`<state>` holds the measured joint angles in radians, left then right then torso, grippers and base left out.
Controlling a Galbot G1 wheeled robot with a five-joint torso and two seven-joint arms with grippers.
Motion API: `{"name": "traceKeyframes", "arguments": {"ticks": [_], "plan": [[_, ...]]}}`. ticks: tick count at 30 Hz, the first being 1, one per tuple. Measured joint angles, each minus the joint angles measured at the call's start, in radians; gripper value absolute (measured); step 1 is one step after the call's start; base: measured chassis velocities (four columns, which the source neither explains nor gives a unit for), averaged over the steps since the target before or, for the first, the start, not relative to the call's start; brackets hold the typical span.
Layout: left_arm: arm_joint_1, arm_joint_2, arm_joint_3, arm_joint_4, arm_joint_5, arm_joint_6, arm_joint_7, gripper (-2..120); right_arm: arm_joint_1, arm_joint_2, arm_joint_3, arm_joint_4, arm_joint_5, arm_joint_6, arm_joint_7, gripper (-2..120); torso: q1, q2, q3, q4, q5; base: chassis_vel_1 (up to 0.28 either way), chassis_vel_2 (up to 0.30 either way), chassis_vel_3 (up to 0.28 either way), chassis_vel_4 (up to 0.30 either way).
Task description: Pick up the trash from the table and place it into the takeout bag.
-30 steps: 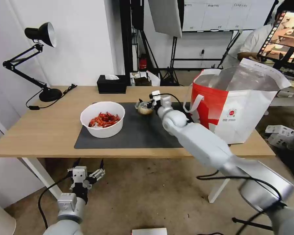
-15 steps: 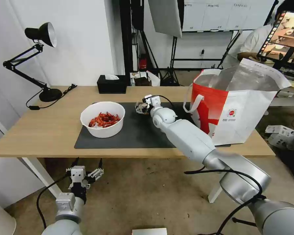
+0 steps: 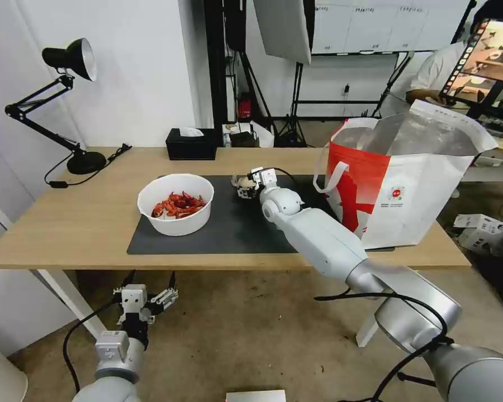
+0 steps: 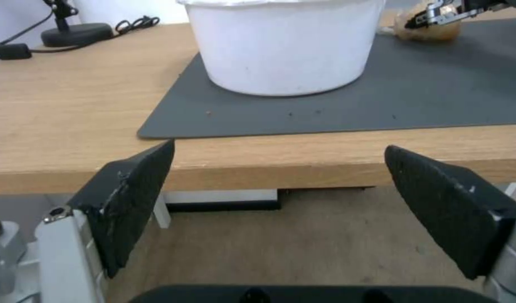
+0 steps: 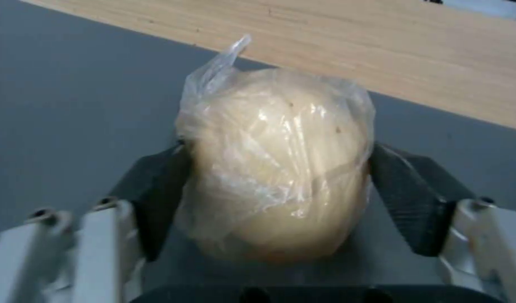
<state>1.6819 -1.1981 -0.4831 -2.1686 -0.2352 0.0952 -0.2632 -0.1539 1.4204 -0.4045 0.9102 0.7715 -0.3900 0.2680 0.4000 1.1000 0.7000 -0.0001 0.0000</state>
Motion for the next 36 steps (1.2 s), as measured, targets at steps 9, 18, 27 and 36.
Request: {"name": "traceKeyframes", "arguments": {"ticks": [9,18,27,36], "plan": [[0.002,0.0,0.003,-0.004,0.001,-0.001,-0.001,100,-0.021,-0.028,-0.008,0.064,0.05,-0.008,0.034,40,0.0,0.0,0.0,0.0,0.0,0.0,0.0,0.0,0.0],[0.009,-0.004,0.002,-0.01,0.005,-0.003,-0.002,100,-0.058,-0.098,-0.008,0.193,0.047,0.065,0.075,13,0.0,0.0,0.0,0.0,0.0001,0.0,0.0,0.0,0.0],[0.027,-0.012,0.002,-0.021,0.016,-0.017,-0.003,100,-0.156,-0.249,0.06,0.533,-0.116,0.226,0.117,3,0.0,0.0,0.0,0.0,0.0003,0.0,0.0,0.0,0.0],[0.048,-0.018,0.007,-0.033,0.032,-0.022,-0.003,100,-0.215,-0.403,0.22,0.811,-0.269,0.287,0.217,3,0.0,0.0,0.0,0.0002,0.0001,0.0,0.0,0.0,0.0]]}}
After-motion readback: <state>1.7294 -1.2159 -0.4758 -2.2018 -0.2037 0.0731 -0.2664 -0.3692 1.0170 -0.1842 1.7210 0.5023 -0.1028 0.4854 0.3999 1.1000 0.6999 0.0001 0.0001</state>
